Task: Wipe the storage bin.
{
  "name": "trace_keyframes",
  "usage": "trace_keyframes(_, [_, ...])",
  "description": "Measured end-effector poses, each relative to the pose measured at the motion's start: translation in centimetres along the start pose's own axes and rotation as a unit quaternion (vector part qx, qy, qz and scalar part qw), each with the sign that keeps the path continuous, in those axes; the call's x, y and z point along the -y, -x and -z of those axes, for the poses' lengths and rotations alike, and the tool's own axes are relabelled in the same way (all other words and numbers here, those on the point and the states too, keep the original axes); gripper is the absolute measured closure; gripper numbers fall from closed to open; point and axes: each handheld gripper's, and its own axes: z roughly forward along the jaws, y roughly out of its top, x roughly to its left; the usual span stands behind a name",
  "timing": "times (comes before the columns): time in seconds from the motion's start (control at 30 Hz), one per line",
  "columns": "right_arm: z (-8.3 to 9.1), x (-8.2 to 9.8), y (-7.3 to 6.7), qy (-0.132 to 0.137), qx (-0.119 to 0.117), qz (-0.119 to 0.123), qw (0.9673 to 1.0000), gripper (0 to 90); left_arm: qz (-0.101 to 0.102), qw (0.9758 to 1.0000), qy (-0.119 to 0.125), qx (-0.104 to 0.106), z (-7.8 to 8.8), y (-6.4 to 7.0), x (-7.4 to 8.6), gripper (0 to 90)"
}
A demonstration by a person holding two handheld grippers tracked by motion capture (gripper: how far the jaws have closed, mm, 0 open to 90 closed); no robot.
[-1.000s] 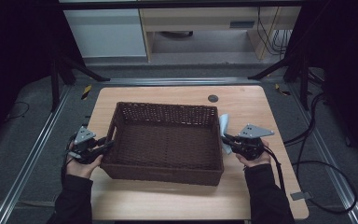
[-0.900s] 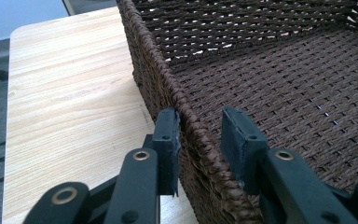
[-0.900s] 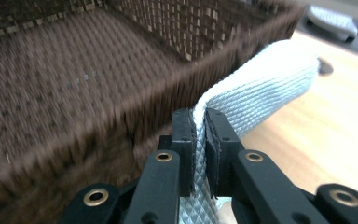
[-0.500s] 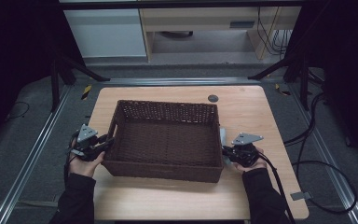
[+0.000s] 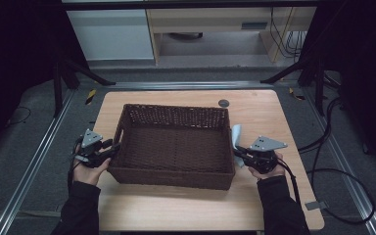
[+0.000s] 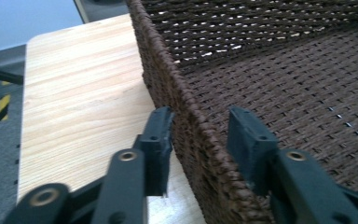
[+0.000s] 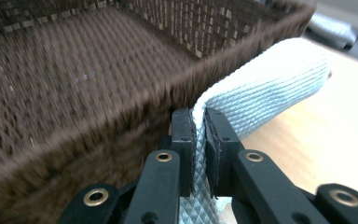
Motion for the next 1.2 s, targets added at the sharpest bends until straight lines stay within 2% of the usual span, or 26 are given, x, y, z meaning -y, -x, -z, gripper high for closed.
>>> trace_keyframes(0.13, [-0.7,1.2,0.0,-0.026,-0.003,-0.011,0.9996,83.4,-0.008,1.0000,0.004,-0.004,0.4,0.0,0.1,48.0])
trace_keyframes(0.23, [-1.3,2.1,-0.2,-0.056,-0.006,-0.012,0.9984,83.4,-0.010,0.9999,0.010,0.004,1.0,0.1,0.2,44.0])
trace_keyframes(0.3, [-1.6,2.7,-0.4,-0.071,-0.008,-0.013,0.9973,83.4,-0.020,0.9998,0.005,0.009,1.2,0.3,0.3,45.7])
trace_keyframes(0.4, [-1.9,3.2,-0.6,-0.088,-0.017,-0.012,0.9959,83.3,-0.030,0.9994,-0.005,0.014,1.2,0.6,0.6,56.0])
trace_keyframes(0.47, [-1.9,3.1,-0.7,-0.088,-0.023,-0.011,0.9958,83.3,-0.022,0.9995,-0.002,0.023,1.2,0.5,0.7,60.7])
trace_keyframes(0.57, [-1.4,2.6,-0.6,-0.070,-0.022,-0.010,0.9973,83.3,-0.012,0.9996,-0.001,0.025,1.1,0.5,0.8,63.2])
trace_keyframes(0.7, [0.7,1.0,-0.4,-0.003,-0.007,-0.010,0.9999,83.3,-0.015,0.9997,-0.004,0.017,1.1,0.6,0.7,64.8])
trace_keyframes(0.77, [1.8,0.2,-0.5,0.031,-0.003,-0.007,0.9995,83.4,-0.016,0.9998,-0.003,0.014,1.0,0.7,0.7,65.2])
trace_keyframes(0.83, [2.4,-0.3,-0.6,0.046,-0.006,-0.001,0.9989,83.4,-0.015,0.9998,-0.004,0.012,0.9,0.7,0.6,65.4])
trace_keyframes(0.9, [2.3,-0.3,-0.9,0.040,-0.009,0.006,0.9991,83.4,-0.016,0.9998,-0.004,0.010,0.8,0.7,0.5,65.5])
trace_keyframes(1.0, [1.5,0.2,-1.0,0.010,-0.008,0.012,0.9998,83.4,-0.020,0.9998,-0.006,0.006,0.6,0.7,0.4,65.5])
trace_keyframes(1.2, [0.1,2.0,-0.7,-0.043,-0.012,0.000,0.9990,83.4,-0.018,0.9998,-0.006,0.004,0.2,0.5,0.1,65.4])
